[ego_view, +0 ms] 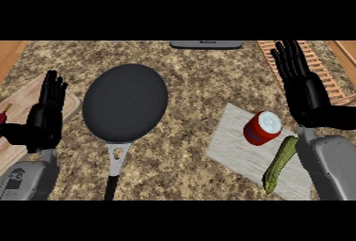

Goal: Pick the can from the placemat and place it in the tiered shelf

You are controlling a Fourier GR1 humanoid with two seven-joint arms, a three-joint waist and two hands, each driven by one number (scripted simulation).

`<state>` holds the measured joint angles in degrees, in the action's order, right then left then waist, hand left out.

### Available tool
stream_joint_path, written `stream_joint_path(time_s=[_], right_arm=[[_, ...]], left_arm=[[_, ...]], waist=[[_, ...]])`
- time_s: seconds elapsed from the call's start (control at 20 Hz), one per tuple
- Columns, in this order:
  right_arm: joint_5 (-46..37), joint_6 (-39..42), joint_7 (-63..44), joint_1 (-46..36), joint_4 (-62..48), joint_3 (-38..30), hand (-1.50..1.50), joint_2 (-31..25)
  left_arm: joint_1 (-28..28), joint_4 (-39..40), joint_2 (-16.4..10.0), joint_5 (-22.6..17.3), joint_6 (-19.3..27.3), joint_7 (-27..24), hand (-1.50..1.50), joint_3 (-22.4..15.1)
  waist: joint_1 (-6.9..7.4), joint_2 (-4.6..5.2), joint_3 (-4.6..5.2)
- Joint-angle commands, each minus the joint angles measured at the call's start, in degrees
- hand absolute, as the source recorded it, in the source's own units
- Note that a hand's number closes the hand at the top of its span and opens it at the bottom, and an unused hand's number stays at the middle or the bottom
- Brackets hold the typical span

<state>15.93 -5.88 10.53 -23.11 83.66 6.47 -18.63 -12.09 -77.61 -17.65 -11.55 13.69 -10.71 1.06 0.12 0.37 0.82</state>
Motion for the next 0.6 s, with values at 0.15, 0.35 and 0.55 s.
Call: stream_joint_path(time_s=[0.15,0.35,0.55], right_arm=[[-10.0,-8.1,-4.6,-3.8,-4.1,3.5,1.50,2.3],[-22.9,-24.3,-11.9,2.1,-12.0,-1.2,1.50,-5.9],[-35.2,-39.1,-18.2,3.0,-8.4,9.6,-1.50,6.7]], left_arm=[[5.8,-1.4,-5.5,0.0,-4.4,10.3,0.00,-0.3],[10.2,2.8,-4.9,0.0,-5.2,9.1,0.00,-0.8],[9.7,2.0,-6.2,-1.2,-8.6,12.6,0.00,-1.6]], waist=[[0.80,-0.47,-0.83],[-2.58,-0.24,-0.07],[-0.19,-0.73,-0.65]])
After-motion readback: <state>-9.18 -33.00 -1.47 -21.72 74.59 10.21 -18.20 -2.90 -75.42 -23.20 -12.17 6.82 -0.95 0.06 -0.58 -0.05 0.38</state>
